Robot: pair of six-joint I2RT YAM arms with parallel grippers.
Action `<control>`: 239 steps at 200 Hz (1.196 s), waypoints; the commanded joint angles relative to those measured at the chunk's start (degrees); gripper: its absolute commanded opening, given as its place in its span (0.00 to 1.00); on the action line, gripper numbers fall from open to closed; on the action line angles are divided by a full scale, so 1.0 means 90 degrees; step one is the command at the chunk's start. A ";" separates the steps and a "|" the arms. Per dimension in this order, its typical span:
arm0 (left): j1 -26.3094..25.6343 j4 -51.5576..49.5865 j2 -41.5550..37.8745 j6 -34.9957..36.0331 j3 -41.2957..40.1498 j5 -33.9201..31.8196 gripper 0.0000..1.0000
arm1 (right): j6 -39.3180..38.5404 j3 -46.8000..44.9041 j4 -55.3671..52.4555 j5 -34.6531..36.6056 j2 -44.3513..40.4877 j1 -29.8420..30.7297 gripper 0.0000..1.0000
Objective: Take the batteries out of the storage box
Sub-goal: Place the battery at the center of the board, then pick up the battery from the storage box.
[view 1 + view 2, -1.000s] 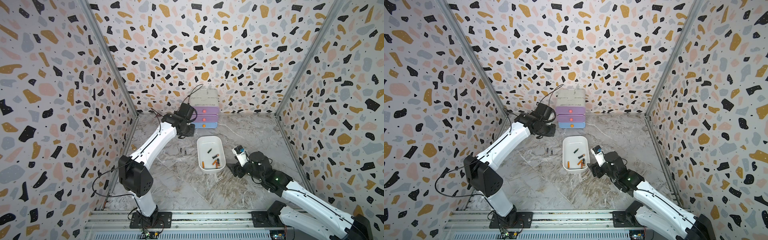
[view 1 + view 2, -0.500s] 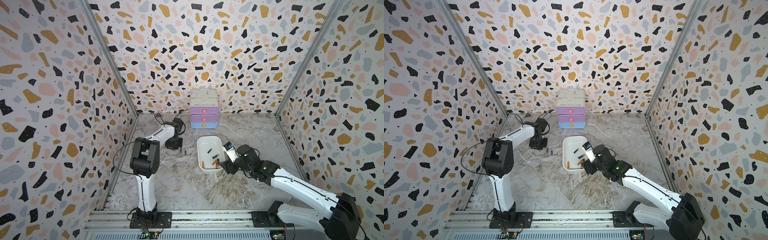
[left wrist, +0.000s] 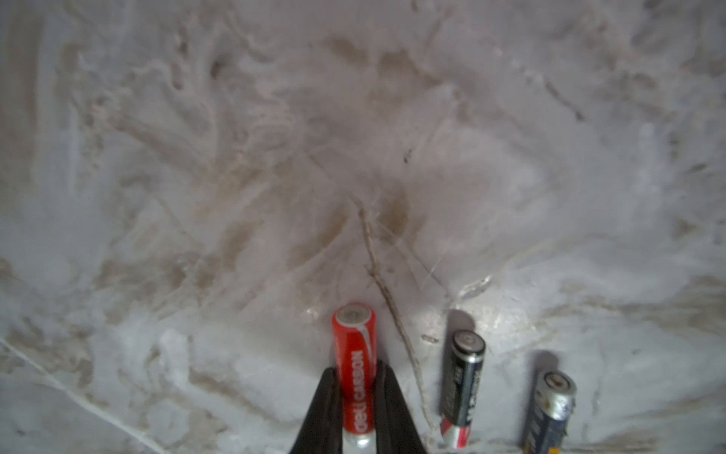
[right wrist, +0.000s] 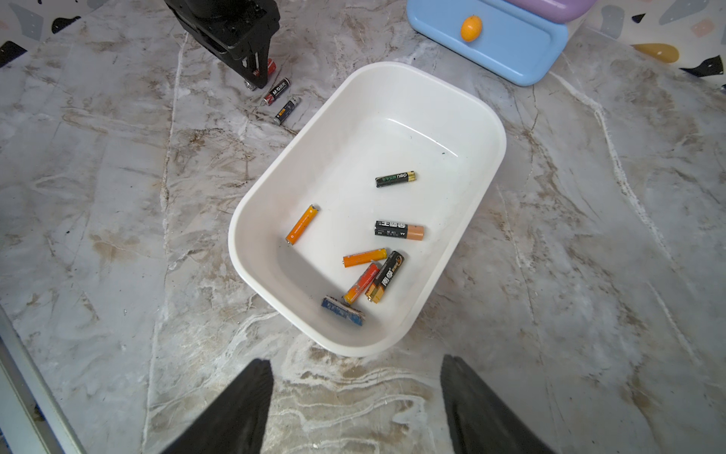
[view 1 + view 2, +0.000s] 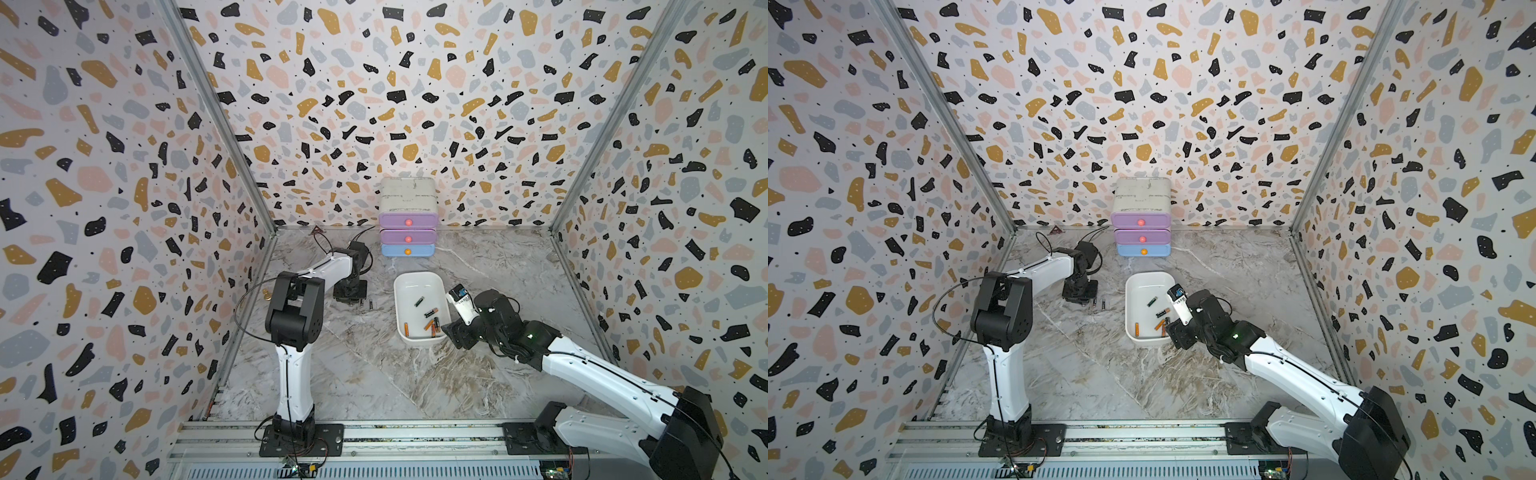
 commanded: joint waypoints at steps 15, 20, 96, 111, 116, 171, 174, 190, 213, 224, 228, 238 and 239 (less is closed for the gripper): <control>-0.0066 0.0084 -0.0043 -0.0092 -0.0201 -0.0004 0.31 | 0.0375 0.0881 -0.0646 0.0171 0.0644 0.0015 0.77; -0.0071 0.0085 -0.0076 -0.0097 -0.0212 -0.0002 0.32 | 0.0441 0.1045 -0.0753 0.0131 0.0836 0.0015 0.77; -0.0091 -0.0181 -0.1457 -0.0153 -0.0214 0.0184 0.38 | 0.1112 0.2738 -0.1939 0.0467 0.2764 0.0025 0.72; -0.0089 -0.0271 -0.1699 -0.0152 -0.0165 0.0169 0.38 | 0.1272 0.3149 -0.2238 0.0560 0.3179 0.0022 0.71; -0.0080 -0.0302 -0.1779 -0.0152 -0.0151 0.0158 0.38 | 0.1322 0.3276 -0.2300 0.0546 0.3317 0.0025 0.71; -0.0084 0.0365 -0.3110 -0.0390 -0.0926 0.0218 0.38 | 0.2139 0.4790 -0.2906 0.0747 0.4741 0.0063 0.65; -0.0083 0.0430 -0.3196 -0.0401 -0.1028 0.0222 0.38 | 0.2168 0.4836 -0.2884 0.0767 0.4788 0.0064 0.64; -0.0091 0.0851 -0.3631 -0.0498 -0.1473 0.0345 0.39 | 0.2427 0.5085 -0.2831 0.0946 0.5019 0.0062 0.63; -0.0117 0.1221 -0.4086 -0.0608 -0.1964 0.0475 0.40 | 0.2950 0.5572 -0.3018 0.1505 0.5476 0.0064 0.63; -0.0144 0.1277 -0.4209 -0.0624 -0.2117 0.0442 0.40 | 0.3212 0.5705 -0.3020 0.1642 0.5644 0.0069 0.63; -0.0149 0.1275 -0.4232 -0.0621 -0.2154 0.0428 0.40 | 0.3263 0.5730 -0.2982 0.1650 0.5705 0.0064 0.63; -0.0151 0.1261 -0.4262 -0.0619 -0.2214 0.0414 0.41 | 0.3403 0.5841 -0.2953 0.1682 0.5859 0.0064 0.61; -0.0155 0.1262 -0.4263 -0.0614 -0.2215 0.0415 0.41 | 0.3417 0.5848 -0.2950 0.1691 0.5872 0.0069 0.60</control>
